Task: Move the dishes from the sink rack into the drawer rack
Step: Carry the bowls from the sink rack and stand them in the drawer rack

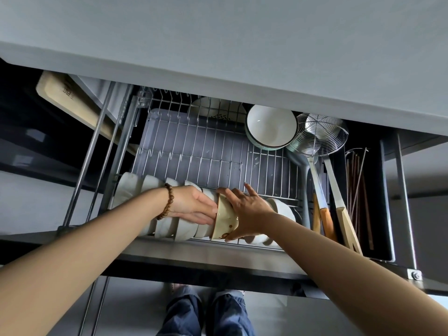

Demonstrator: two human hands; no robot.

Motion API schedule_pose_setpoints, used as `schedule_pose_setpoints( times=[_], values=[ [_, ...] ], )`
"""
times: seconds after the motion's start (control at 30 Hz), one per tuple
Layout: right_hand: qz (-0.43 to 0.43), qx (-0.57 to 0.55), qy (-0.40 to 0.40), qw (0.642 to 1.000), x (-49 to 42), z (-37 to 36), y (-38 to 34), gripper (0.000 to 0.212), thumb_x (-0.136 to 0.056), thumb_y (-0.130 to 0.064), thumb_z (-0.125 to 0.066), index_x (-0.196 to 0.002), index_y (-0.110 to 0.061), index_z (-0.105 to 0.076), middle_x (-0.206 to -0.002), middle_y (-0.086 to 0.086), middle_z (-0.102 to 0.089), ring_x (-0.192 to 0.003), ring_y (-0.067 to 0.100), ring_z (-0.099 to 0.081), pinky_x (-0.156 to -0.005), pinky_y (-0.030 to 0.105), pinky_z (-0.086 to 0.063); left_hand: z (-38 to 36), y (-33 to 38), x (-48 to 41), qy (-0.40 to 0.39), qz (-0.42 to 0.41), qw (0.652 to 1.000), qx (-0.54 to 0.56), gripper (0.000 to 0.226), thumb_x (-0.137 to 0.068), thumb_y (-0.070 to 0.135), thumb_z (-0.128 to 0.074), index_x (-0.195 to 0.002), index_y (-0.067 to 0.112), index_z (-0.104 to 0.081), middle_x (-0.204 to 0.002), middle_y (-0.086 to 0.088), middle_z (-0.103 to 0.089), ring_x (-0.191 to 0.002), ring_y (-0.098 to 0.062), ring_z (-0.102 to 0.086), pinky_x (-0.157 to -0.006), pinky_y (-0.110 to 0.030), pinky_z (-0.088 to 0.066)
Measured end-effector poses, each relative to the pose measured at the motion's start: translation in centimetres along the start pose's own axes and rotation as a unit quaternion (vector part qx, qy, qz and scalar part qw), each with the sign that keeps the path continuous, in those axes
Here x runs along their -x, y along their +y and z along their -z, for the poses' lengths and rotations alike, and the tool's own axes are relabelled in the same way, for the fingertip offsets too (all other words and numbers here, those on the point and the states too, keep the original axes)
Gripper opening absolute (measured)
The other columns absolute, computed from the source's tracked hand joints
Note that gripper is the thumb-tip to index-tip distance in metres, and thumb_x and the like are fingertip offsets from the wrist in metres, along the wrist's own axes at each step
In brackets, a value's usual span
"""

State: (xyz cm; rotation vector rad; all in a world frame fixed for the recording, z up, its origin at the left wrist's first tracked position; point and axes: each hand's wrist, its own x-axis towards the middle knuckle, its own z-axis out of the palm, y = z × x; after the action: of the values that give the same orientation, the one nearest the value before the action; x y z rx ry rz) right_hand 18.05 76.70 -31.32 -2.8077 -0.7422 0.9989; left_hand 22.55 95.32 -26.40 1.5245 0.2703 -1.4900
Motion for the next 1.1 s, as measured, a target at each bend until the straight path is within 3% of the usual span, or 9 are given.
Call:
schedule_pose_setpoints(
  times=[0.13, 0.23, 0.4, 0.57, 0.67, 0.77, 0.83, 0.97, 1.1],
  values=[
    [0.005, 0.009, -0.003, 1.0, -0.2, 0.1, 0.0, 0.126, -0.064, -0.073, -0.065, -0.152, -0.017, 0.005, -0.153, 0.005, -0.028, -0.144, 0.016, -0.021, -0.118, 0.042, 0.011, 0.7, 0.3, 0.6, 0.02, -0.013, 1.0, 0.007, 0.037, -0.087, 0.011, -0.063, -0.122, 0.003, -0.054, -0.105, -0.009, -0.068, -0.076, -0.007, -0.071, -0.072, -0.015, -0.056],
    [0.005, 0.017, -0.006, 1.0, -0.3, 0.1, -0.1, 0.126, -0.065, -0.074, -0.064, -0.152, -0.017, 0.007, -0.153, 0.005, -0.027, -0.144, 0.017, -0.021, -0.117, 0.042, 0.011, 1.2, 0.6, 1.1, 0.03, -0.02, 0.999, -0.001, 0.043, -0.086, 0.01, -0.063, -0.126, 0.003, -0.051, -0.114, -0.011, -0.065, -0.083, -0.01, -0.069, -0.072, -0.015, -0.056],
    [0.004, -0.006, -0.005, 1.0, -0.2, 0.0, 0.2, 0.127, -0.063, -0.074, -0.066, -0.152, -0.019, 0.007, -0.15, 0.007, -0.032, -0.142, 0.019, -0.027, -0.117, 0.04, 0.01, 1.4, 0.8, 1.0, 0.067, -0.072, 0.993, -0.062, 0.048, -0.083, 0.008, -0.067, -0.128, 0.009, -0.051, -0.098, 0.001, -0.066, -0.077, -0.004, -0.067, -0.069, -0.014, -0.055],
    [-0.033, -0.108, -0.007, 0.994, 0.5, 0.5, 0.9, 0.119, -0.062, -0.074, -0.068, -0.151, -0.029, -0.004, -0.148, 0.003, -0.04, -0.139, 0.018, -0.036, -0.12, 0.041, 0.006, 1.6, 1.1, 1.4, 0.123, -0.146, 0.969, -0.157, 0.056, -0.075, 0.011, -0.076, -0.126, 0.016, -0.053, -0.115, 0.0, -0.062, -0.099, -0.012, -0.06, -0.083, -0.018, -0.05],
    [-0.071, -0.176, -0.014, 0.982, 1.5, 1.1, 1.3, 0.11, -0.066, -0.072, -0.067, -0.151, -0.032, -0.009, -0.153, 0.002, -0.034, -0.142, 0.019, -0.03, -0.119, 0.039, 0.006, 1.8, 0.9, 1.6, 0.156, -0.174, 0.939, -0.251, 0.061, -0.072, 0.022, -0.079, -0.127, 0.022, -0.052, -0.124, 0.005, -0.059, -0.115, -0.01, -0.052, -0.096, -0.02, -0.039],
    [-0.109, -0.248, -0.012, 0.962, 2.6, 2.2, 1.6, 0.099, -0.074, -0.063, -0.066, -0.151, -0.031, -0.013, -0.155, 0.003, -0.03, -0.142, 0.024, -0.028, -0.119, 0.04, -0.007, 1.8, 0.6, 1.7, 0.176, -0.171, 0.918, -0.313, 0.069, -0.072, 0.029, -0.078, -0.133, 0.024, -0.046, -0.136, 0.008, -0.05, -0.126, -0.006, -0.044, -0.103, -0.019, -0.03],
    [-0.127, -0.286, 0.0, 0.95, 3.4, 2.6, 1.8, 0.094, -0.075, -0.062, -0.065, -0.15, -0.032, -0.016, -0.156, 0.002, -0.028, -0.142, 0.025, -0.028, -0.118, 0.044, -0.015, 1.7, 0.5, 1.8, 0.187, -0.155, 0.91, -0.336, 0.075, -0.073, 0.034, -0.077, -0.137, 0.025, -0.04, -0.142, 0.007, -0.043, -0.131, -0.009, -0.039, -0.106, -0.022, -0.029],
    [-0.159, -0.368, 0.036, 0.916, 5.0, 3.8, 2.3, 0.099, -0.062, -0.079, -0.052, -0.147, -0.037, -0.022, -0.155, -0.001, -0.028, -0.14, 0.025, -0.031, -0.114, 0.048, -0.029, 1.1, 1.4, 2.7, 0.221, -0.158, 0.899, -0.343, 0.082, -0.076, 0.043, -0.071, -0.143, 0.026, -0.029, -0.15, 0.002, -0.031, -0.137, -0.015, -0.03, -0.111, -0.027, -0.026],
    [-0.18, -0.403, 0.096, 0.892, 7.6, 6.5, 2.2, 0.087, -0.072, -0.07, -0.052, -0.147, -0.033, -0.026, -0.156, 0.003, -0.024, -0.142, 0.026, -0.028, -0.114, 0.045, -0.028, -0.8, 3.5, 4.5, 0.249, -0.188, 0.876, -0.368, 0.079, -0.081, 0.056, -0.058, -0.146, 0.027, -0.023, -0.152, 0.003, -0.026, -0.138, -0.015, -0.028, -0.111, -0.031, -0.028]
  ],
)
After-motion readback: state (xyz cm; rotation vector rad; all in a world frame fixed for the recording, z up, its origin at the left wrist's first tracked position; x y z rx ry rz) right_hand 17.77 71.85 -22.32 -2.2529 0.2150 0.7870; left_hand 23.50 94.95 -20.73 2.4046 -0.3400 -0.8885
